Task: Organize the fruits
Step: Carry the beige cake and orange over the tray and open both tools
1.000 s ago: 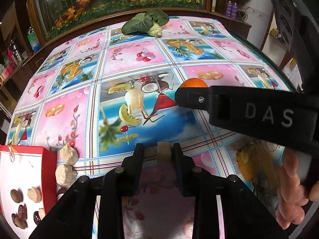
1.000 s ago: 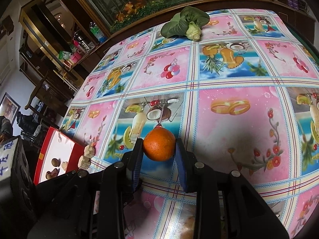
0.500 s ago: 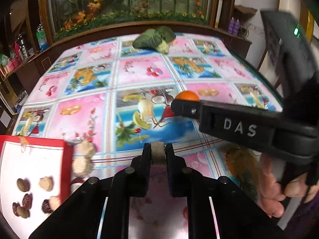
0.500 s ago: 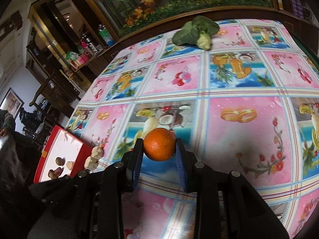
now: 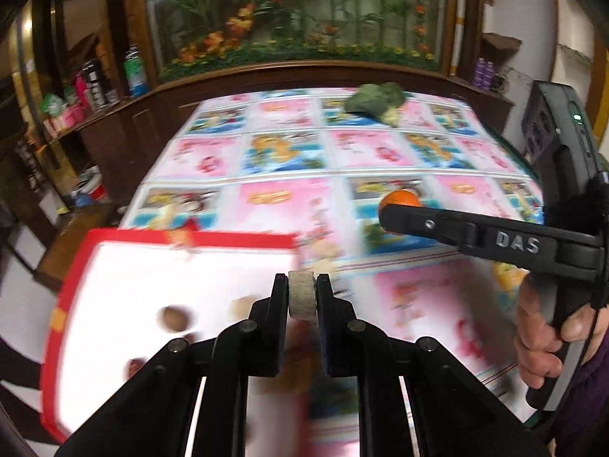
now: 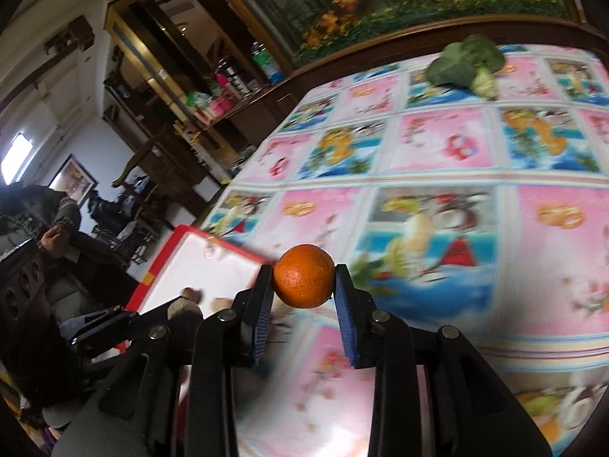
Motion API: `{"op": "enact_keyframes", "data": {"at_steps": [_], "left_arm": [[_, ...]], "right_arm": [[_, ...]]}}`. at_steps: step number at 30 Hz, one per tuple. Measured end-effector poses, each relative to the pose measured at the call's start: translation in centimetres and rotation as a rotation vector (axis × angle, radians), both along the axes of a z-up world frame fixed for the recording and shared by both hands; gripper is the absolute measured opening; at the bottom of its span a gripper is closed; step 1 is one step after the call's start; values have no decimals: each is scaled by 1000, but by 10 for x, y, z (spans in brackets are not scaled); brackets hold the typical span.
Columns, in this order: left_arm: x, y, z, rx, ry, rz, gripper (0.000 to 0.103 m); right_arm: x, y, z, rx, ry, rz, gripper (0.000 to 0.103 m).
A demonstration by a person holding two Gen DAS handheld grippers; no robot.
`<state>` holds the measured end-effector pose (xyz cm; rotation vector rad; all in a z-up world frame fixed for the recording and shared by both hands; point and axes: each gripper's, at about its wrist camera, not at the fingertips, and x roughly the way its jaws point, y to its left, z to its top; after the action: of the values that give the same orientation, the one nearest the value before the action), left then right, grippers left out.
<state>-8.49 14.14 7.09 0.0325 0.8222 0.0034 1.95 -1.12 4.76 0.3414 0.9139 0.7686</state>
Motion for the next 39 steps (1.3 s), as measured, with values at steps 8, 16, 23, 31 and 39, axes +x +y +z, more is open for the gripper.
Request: {"op": "enact_keyframes", "data": {"at_steps": [8, 16, 23, 31, 39], "left_arm": [[-19, 61, -11, 28, 26, 120, 13], [-19, 93, -31, 39, 81, 181, 13], [-18, 99, -42, 54, 115, 188, 14], [-14, 104, -46, 53, 142, 248, 37], [-6, 67, -28, 47, 103, 175, 43]], "right_arm": [[-36, 104, 1, -14, -40, 176, 34], [-55, 155, -7, -84, -81, 258, 34], [-54, 171, -23, -157, -63, 296, 35], [-57, 170, -22, -179, -61, 326, 43], [-28, 106, 6, -28, -86, 247, 48]]}}
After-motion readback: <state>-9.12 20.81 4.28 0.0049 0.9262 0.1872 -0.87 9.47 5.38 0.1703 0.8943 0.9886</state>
